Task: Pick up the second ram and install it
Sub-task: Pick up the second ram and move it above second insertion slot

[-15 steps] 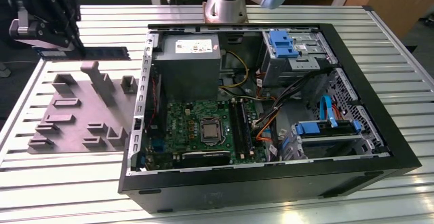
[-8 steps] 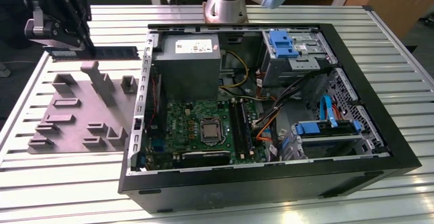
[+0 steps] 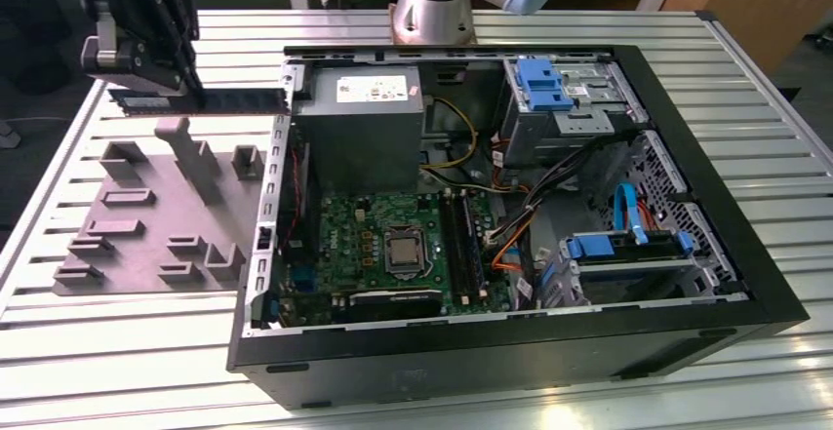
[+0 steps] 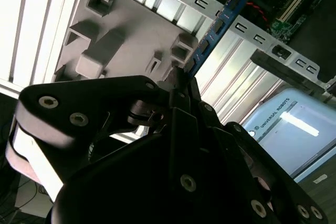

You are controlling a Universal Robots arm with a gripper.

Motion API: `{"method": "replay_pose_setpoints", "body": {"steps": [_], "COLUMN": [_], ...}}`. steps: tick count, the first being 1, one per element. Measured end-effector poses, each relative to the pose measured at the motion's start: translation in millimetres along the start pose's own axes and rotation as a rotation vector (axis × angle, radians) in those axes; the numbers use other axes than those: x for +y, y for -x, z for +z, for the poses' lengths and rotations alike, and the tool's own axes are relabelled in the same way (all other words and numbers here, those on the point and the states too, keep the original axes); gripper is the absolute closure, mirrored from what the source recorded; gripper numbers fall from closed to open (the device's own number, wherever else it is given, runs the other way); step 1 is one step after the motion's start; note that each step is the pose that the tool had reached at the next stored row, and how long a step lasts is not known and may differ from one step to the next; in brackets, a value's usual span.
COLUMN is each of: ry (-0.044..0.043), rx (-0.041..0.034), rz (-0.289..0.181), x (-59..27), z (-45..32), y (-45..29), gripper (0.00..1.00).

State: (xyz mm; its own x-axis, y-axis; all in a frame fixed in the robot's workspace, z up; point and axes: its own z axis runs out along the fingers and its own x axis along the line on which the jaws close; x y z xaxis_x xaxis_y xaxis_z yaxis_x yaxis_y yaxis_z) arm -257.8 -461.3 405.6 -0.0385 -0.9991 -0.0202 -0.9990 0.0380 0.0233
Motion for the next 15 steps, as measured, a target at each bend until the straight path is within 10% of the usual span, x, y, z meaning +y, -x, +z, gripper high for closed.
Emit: {"method": "replay_pose_setpoints", "body": {"steps": [15], "ry": [0.0000], "rx": [0.0000], "rz": [0.000], "x": [-35.6], "z": [-0.8], "y": [1.4], "gripper": [0.86]}}
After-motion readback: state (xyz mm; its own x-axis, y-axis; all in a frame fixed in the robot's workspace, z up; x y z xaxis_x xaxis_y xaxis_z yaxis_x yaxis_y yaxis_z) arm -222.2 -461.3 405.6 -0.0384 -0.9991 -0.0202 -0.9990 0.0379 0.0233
